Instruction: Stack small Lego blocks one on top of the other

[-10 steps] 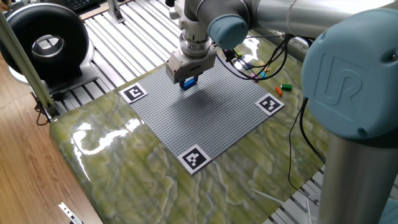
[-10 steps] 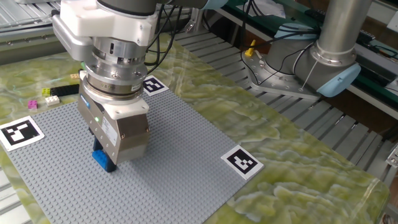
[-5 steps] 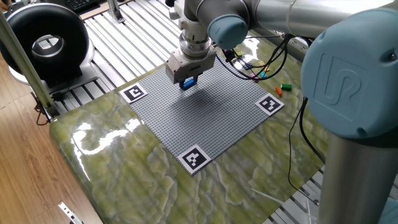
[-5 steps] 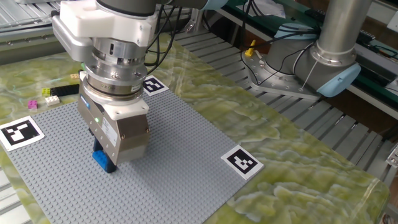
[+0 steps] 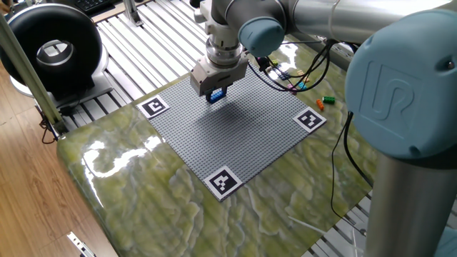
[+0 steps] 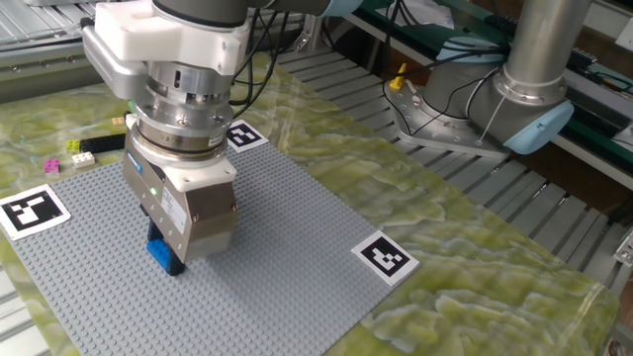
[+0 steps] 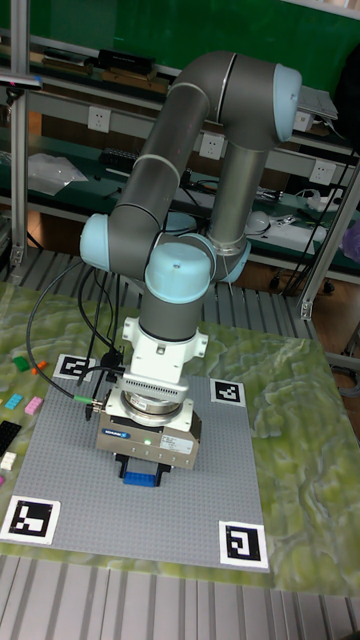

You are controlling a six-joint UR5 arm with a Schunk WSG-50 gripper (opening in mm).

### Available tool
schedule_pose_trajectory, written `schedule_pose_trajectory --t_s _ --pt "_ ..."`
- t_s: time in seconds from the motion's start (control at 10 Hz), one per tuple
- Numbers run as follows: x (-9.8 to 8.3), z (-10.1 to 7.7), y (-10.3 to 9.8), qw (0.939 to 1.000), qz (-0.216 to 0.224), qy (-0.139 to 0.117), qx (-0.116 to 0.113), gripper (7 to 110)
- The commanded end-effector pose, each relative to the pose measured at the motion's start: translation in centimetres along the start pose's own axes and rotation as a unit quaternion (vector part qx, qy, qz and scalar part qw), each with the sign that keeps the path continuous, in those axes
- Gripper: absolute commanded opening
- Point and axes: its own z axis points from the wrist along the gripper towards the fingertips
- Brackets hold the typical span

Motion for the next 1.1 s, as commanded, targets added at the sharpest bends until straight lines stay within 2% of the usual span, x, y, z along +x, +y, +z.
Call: schedule_pose_trajectory --t_s 0.0,1.0 --pt "0.14 -0.08 -0.03 1.0 0.003 0.004 -0.002 7" --pt "0.5 0.07 -0.25 0.9998 0.0 0.017 -0.001 7"
